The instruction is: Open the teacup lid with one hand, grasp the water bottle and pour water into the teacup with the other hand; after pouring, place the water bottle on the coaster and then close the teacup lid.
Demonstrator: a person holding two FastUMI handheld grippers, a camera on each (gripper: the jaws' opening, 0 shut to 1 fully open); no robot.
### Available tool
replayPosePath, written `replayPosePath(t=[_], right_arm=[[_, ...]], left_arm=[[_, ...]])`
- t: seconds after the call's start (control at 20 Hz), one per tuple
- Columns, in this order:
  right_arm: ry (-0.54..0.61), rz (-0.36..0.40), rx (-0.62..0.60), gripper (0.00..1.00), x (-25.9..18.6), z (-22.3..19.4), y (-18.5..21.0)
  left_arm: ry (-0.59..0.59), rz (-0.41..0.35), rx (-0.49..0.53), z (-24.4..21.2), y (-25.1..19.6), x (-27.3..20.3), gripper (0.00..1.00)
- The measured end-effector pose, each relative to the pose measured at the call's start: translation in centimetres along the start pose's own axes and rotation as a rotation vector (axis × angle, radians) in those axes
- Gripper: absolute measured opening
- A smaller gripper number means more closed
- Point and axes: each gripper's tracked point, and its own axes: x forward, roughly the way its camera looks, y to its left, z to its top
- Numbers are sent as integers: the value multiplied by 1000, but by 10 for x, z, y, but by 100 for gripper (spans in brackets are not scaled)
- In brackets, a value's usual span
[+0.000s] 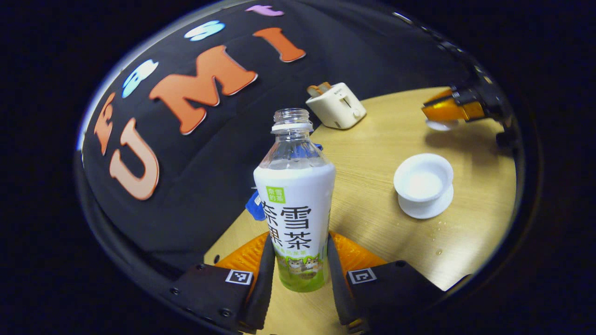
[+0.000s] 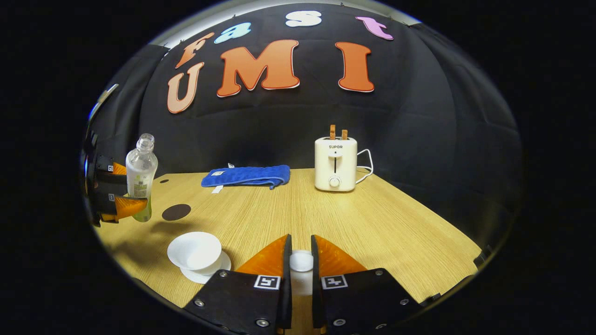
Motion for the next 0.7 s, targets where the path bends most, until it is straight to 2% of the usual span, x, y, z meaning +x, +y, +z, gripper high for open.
replayPosePath(t=[0.1, 0.25, 0.3, 0.4, 0.45, 0.7], right_arm=[[1, -2, -2, 17, 0, -1, 0], [3, -2, -2, 17, 1, -2, 0], [4, -1, -3, 17, 1, -2, 1], [7, 5, -5, 18, 2, -2, 4], [7, 8, -6, 17, 2, -3, 5], [12, 14, -11, 18, 4, -5, 7]], left_arm=[[-38, 26, -143, 11, -6, 2, 60], [-95, 51, -270, 23, -11, 4, 60], [-115, 53, -304, 28, -15, 2, 63], [-163, 50, -376, 37, -14, -5, 57], [-176, 55, -415, 39, -12, -4, 58], [-190, 75, -573, 37, -8, 0, 58]])
